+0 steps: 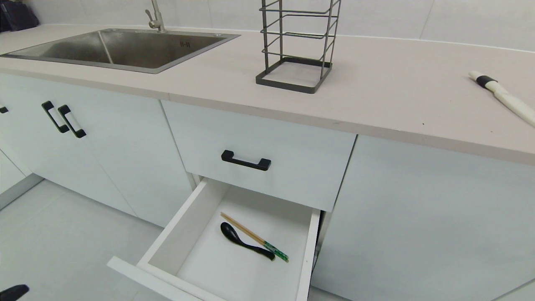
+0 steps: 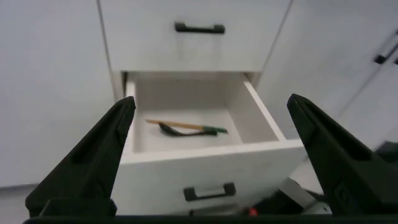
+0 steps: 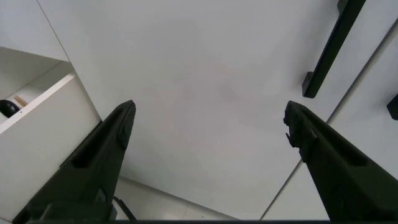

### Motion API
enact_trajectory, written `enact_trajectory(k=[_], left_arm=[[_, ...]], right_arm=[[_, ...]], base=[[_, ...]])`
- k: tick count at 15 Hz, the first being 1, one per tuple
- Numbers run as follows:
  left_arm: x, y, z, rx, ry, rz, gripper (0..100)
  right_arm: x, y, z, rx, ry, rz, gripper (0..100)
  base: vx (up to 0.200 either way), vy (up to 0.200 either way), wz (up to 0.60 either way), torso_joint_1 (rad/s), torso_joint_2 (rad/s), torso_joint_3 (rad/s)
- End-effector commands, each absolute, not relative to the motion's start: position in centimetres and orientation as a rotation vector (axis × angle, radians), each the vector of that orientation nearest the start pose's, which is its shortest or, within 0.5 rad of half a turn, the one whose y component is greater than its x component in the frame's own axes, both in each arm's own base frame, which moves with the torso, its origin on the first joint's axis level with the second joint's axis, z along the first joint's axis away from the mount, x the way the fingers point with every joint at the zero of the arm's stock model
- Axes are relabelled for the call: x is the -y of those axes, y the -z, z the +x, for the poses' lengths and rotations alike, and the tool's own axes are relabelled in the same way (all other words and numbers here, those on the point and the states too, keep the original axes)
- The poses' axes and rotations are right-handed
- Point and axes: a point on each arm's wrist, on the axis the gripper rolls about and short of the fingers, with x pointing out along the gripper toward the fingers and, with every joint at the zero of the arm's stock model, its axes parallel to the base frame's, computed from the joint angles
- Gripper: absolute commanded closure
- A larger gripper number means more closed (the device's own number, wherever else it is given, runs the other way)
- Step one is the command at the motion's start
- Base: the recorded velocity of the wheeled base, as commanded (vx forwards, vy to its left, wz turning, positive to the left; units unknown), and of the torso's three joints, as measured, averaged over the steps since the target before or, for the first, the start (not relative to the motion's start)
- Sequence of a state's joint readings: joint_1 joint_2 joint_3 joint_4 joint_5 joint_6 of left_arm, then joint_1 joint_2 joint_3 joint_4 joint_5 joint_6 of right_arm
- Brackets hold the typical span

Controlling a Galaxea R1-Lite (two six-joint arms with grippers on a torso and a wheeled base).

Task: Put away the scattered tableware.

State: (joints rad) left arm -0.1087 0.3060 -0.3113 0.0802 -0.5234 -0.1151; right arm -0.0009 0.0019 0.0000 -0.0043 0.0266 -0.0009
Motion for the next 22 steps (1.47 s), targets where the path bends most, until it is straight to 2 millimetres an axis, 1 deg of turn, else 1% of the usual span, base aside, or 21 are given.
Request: enact_trajectory(k=[1,3,5,8,11,14,17,22], left_arm=[[1.3,-15.4,1.0,-0.310,0.674,-0.165,0],[1.7,-15.0,3.1,-0.459,0.673,-0.188,0],[2.1,-14.4,4.7,-0.581,0.682,-0.197,0],[2.6,-12.4,5.7,-0.703,0.721,-0.089,0],[2.9,-10.8,7.5,-0.843,0.652,0.024,0],[3.3,-10.0,8.8,-0.925,0.682,0.107,0],[3.6,-9.2,10.6,-0.946,0.597,0.158,0],[4.0,-8.7,12.0,-0.957,0.586,0.179,0]], right_arm=[[-0.1,-7.6,-2.3,0.005,-0.026,-0.003,0],[-0.1,-7.6,-2.3,0.005,-0.026,-0.003,0],[-0.1,-7.6,-2.3,0.005,-0.026,-0.005,0],[-0.1,-7.6,-2.3,0.005,-0.026,-0.005,0],[-0.1,-7.6,-2.3,0.005,-0.026,-0.005,0],[-0.1,-7.6,-2.3,0.005,-0.026,-0.005,0],[-0.1,-7.6,-2.3,0.005,-0.026,-0.005,0],[-0.1,-7.6,-2.3,0.005,-0.026,-0.005,0]], base=[[0.000,0.000,0.00,0.000,0.00,0.000],[0.000,0.000,0.00,0.000,0.00,0.000],[0.000,0.000,0.00,0.000,0.00,0.000],[0.000,0.000,0.00,0.000,0.00,0.000],[0.000,0.000,0.00,0.000,0.00,0.000],[0.000,0.000,0.00,0.000,0.00,0.000],[0.000,0.000,0.00,0.000,0.00,0.000],[0.000,0.000,0.00,0.000,0.00,0.000]])
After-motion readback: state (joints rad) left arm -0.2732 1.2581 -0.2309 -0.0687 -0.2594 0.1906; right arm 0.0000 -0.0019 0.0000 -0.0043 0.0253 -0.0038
